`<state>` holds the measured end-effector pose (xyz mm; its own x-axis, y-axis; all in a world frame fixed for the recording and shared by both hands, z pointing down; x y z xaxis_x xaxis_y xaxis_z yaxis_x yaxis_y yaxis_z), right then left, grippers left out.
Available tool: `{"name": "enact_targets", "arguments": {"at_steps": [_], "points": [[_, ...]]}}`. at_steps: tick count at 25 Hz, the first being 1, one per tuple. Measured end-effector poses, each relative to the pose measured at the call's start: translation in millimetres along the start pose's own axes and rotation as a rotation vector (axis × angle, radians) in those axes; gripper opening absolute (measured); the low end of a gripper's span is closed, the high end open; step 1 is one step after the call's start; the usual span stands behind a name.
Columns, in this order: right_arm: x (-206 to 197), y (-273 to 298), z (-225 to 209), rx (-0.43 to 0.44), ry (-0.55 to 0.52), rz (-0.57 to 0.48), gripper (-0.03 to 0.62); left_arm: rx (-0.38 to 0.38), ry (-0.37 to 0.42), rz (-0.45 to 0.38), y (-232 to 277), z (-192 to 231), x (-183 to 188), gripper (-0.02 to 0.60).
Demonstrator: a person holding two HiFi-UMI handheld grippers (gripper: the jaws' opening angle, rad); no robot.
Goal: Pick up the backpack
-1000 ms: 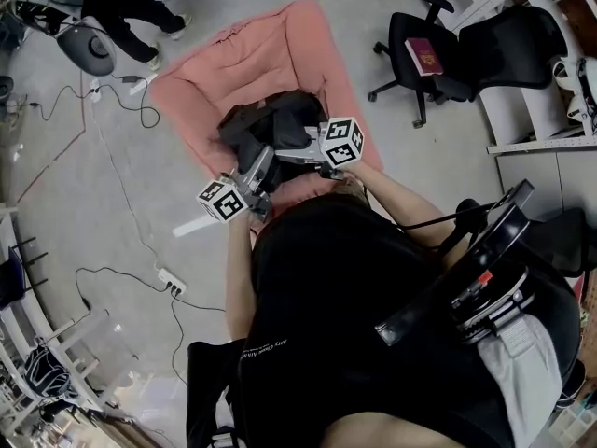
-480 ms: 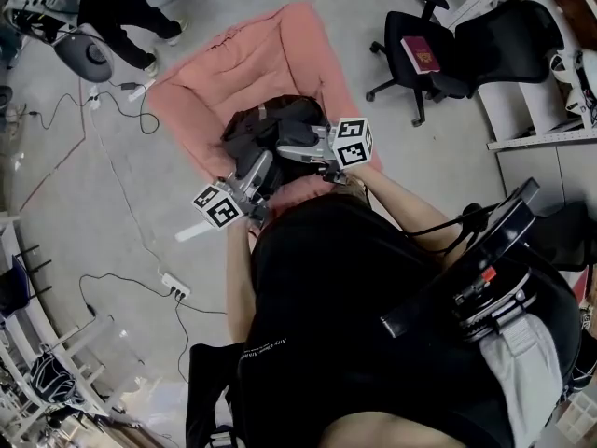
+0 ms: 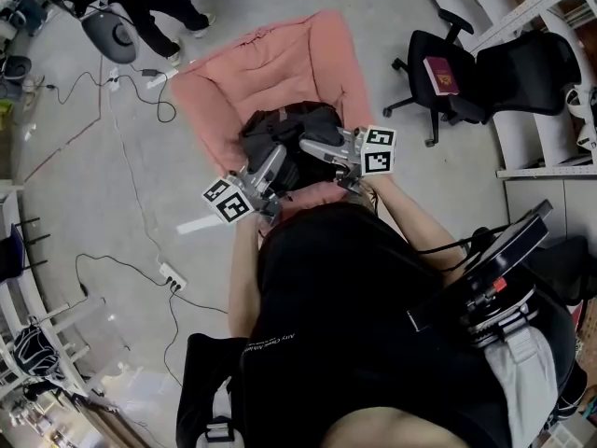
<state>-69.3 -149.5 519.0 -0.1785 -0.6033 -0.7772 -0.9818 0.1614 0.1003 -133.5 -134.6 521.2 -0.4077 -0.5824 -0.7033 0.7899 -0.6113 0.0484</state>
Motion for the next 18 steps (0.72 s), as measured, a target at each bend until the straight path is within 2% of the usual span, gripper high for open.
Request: {"name": "enact_targets", "arguments": {"at_steps": [7, 13, 18], "points": [[48, 4, 28, 0.008, -0.127, -0.043, 0.040, 0.014, 0.103, -0.022, -11, -27, 46, 0.018], [105, -5, 69, -0.034, -0.281, -0.105, 0.041, -0.014, 0.322, -0.019, -14, -85, 95, 0.020], [152, -6, 113, -0.059, -0.417, -0.120, 0.044, 0.011, 0.489, -0.035, -22, -133, 142, 0.023]]}}
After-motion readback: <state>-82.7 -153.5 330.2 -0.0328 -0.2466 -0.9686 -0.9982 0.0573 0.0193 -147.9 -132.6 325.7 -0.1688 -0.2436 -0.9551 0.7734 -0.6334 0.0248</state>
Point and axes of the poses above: the fingertips, and each gripper's own axes: y forward along the fingers, z to its left, x out of its top, the point moved 1 cm from there along -y, backward along the fingers, and after that the axes turned 14 degrees about z, right-handed, at the moved point
